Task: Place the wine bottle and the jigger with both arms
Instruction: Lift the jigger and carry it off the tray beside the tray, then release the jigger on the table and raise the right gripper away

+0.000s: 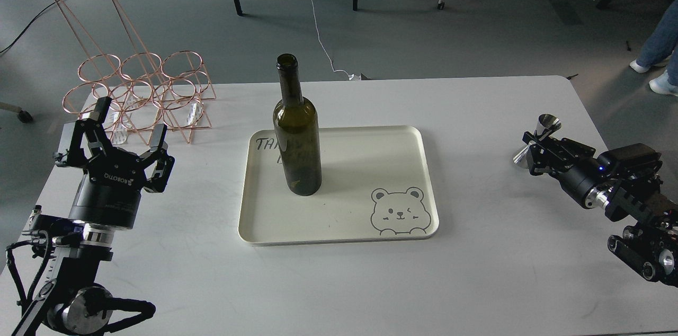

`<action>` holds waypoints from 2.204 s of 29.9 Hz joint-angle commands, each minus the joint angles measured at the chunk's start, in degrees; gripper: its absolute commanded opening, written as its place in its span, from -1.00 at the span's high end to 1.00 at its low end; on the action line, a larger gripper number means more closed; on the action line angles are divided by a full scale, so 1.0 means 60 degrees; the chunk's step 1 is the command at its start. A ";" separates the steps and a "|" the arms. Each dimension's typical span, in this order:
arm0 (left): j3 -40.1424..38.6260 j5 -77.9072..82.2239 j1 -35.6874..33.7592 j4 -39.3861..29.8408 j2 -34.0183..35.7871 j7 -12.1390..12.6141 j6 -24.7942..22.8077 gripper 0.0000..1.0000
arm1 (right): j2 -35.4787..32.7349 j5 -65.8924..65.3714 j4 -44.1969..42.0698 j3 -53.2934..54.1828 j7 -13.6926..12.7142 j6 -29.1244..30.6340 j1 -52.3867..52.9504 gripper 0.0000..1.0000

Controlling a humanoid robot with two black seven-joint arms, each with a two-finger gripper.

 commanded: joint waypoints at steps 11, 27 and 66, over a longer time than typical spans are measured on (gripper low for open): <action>0.0000 0.0001 0.0008 0.0000 -0.0047 0.0014 0.0000 -0.96 | 0.0015 0.0176 -0.0190 -0.0073 0.0000 0.0000 -0.0012 0.31; 0.0015 0.0001 -0.0007 0.0000 -0.0062 0.0028 0.0000 -0.96 | -0.0161 0.0190 -0.0102 -0.0921 0.0000 0.0000 0.0046 -0.75; 0.0000 0.0030 -0.0036 -0.0147 0.0085 -0.0001 0.0205 -0.96 | -0.5101 1.0132 0.8029 0.0145 0.0000 0.5003 0.1979 -0.94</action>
